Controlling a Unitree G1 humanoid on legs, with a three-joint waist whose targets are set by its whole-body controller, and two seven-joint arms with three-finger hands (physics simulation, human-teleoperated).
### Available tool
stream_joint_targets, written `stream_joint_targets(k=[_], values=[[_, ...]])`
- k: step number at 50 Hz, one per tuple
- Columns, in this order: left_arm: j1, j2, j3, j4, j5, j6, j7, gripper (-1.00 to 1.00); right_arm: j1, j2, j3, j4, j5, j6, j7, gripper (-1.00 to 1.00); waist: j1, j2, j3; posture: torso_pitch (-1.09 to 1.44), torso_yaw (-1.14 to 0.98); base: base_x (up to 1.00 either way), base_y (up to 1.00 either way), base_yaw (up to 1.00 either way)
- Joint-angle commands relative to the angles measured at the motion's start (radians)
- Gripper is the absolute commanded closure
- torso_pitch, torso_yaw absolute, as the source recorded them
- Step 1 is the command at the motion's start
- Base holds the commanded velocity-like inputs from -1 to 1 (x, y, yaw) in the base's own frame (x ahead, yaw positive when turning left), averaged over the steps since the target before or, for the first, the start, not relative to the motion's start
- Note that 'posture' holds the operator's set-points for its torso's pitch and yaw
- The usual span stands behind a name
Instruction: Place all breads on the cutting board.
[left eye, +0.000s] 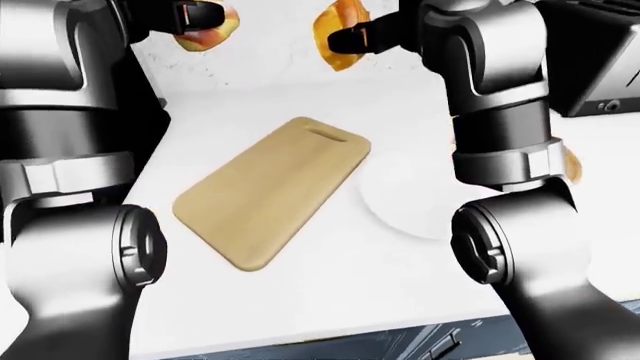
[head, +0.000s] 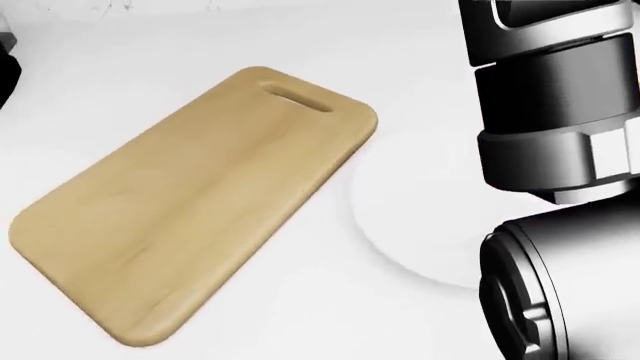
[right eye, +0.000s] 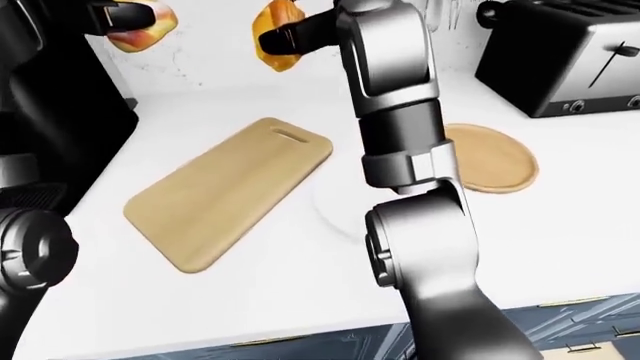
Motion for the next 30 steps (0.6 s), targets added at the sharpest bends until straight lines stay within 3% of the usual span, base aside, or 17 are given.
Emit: stream_joint_targets(k=[1, 2, 3, 11, 12, 21, 26, 30], values=[[-0.007, 0.01, 0.01, -0.016, 0.004, -0.014, 0.005, 1.0, -0.021, 0.003, 0.002, -0.028, 0.009, -0.032, 0.0, 1.0, 0.0, 0.039, -0.02, 0.0, 0.0, 0.0, 0.0, 0.0], [-0.004, 0.01, 0.01, -0.017, 0.004, -0.014, 0.006, 1.0, -0.02, 0.003, 0.003, -0.029, 0.009, -0.032, 0.0, 1.0, 0.001, 0.015, 0.001, 0.0, 0.0, 0.0, 0.0, 0.0], [-0.003, 0.009, 0.01, -0.019, 0.004, -0.012, 0.006, 1.0, -0.02, 0.002, 0.004, -0.03, 0.009, -0.031, 0.001, 1.0, 0.002, 0.009, 0.007, 0.0, 0.0, 0.0, 0.0, 0.0], [-0.008, 0.002, 0.005, -0.015, 0.004, -0.014, 0.005, 1.0, -0.001, 0.0, 0.011, -0.051, 0.003, -0.024, 0.014, 1.0, 0.02, -0.087, 0.013, 0.0, 0.0, 0.0, 0.0, 0.0], [-0.008, 0.001, 0.005, -0.016, 0.004, -0.014, 0.005, 1.0, 0.003, 0.001, 0.011, -0.055, 0.003, -0.023, 0.017, 1.0, 0.02, -0.067, 0.016, 0.0, 0.0, 0.0, 0.0, 0.0], [0.0, -0.012, 0.005, -0.025, 0.0, -0.01, 0.007, 1.0, 0.024, -0.006, 0.029, -0.019, -0.037, -0.054, 0.054, 1.0, 0.015, -0.045, -0.006, 0.0, 0.0, 0.0, 0.0, 0.0], [0.001, -0.019, 0.004, -0.025, -0.004, -0.01, 0.011, 1.0, 0.028, -0.009, 0.074, 0.019, -0.11, -0.103, 0.101, 1.0, 0.011, -0.038, -0.013, 0.0, 0.0, 0.0, 0.0, 0.0], [-0.001, -0.023, 0.002, -0.025, -0.006, -0.011, 0.011, 1.0, 0.032, 0.002, 0.075, 0.051, -0.169, -0.149, 0.119, 1.0, 0.007, -0.035, -0.015, 0.0, 0.0, 0.0, 0.0, 0.0]])
